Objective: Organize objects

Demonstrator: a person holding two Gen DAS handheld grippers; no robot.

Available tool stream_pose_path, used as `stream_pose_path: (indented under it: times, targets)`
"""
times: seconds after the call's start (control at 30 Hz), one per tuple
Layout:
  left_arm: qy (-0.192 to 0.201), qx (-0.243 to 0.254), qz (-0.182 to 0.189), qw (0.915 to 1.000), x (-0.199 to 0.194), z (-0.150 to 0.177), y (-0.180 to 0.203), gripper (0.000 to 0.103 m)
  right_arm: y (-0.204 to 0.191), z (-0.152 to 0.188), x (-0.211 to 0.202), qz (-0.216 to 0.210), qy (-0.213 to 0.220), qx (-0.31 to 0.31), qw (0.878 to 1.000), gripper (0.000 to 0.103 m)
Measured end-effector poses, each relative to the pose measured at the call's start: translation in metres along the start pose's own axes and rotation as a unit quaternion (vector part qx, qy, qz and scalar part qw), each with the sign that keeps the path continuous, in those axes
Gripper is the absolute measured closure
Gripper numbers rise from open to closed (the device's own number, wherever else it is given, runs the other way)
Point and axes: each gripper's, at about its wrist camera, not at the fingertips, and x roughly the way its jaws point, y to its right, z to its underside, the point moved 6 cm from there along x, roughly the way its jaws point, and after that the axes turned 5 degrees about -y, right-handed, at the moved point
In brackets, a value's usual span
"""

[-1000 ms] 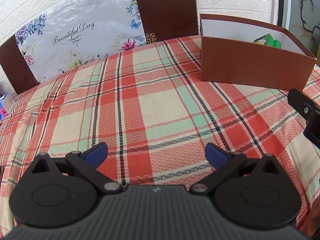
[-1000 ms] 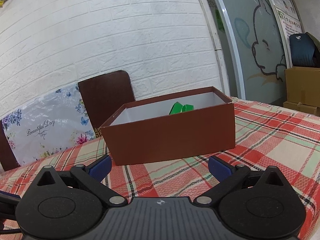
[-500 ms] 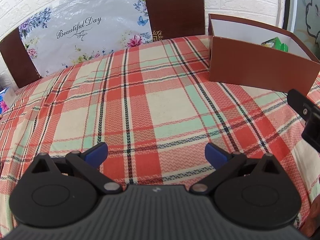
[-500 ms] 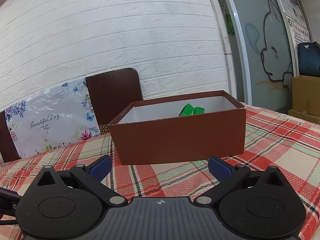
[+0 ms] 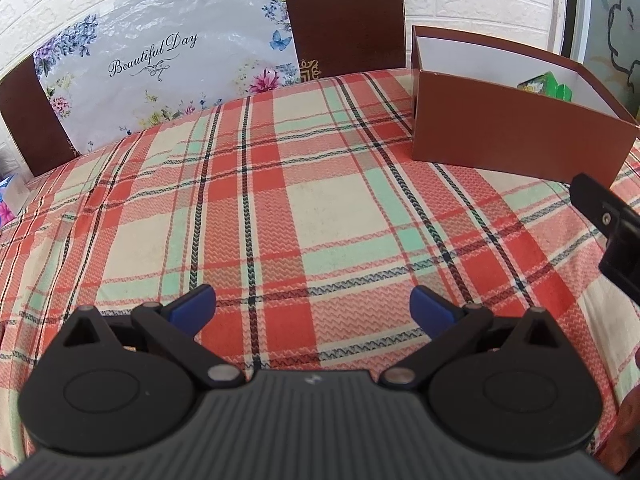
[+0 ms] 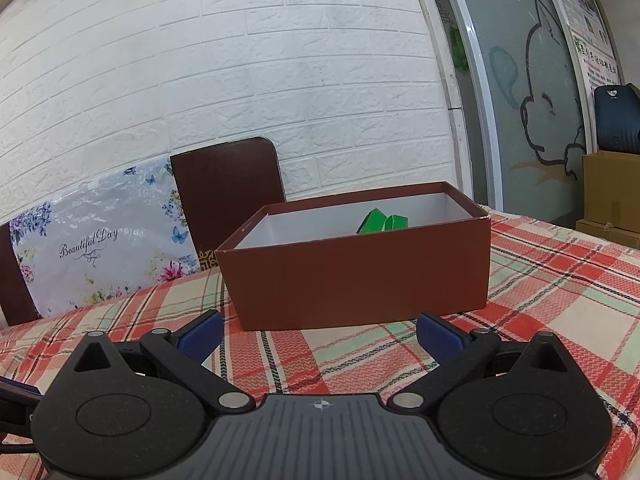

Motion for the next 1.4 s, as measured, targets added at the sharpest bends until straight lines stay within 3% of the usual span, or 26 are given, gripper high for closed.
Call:
stream_pose_path:
  times: [1.4]
  targets:
    - [-0.007,0.000,0.010,0.9999,0.0009,0.0044,0.0039,0.000,0.0052,0.0003,-0.0009,-0.003,-0.005,-0.005,1.000,0.001]
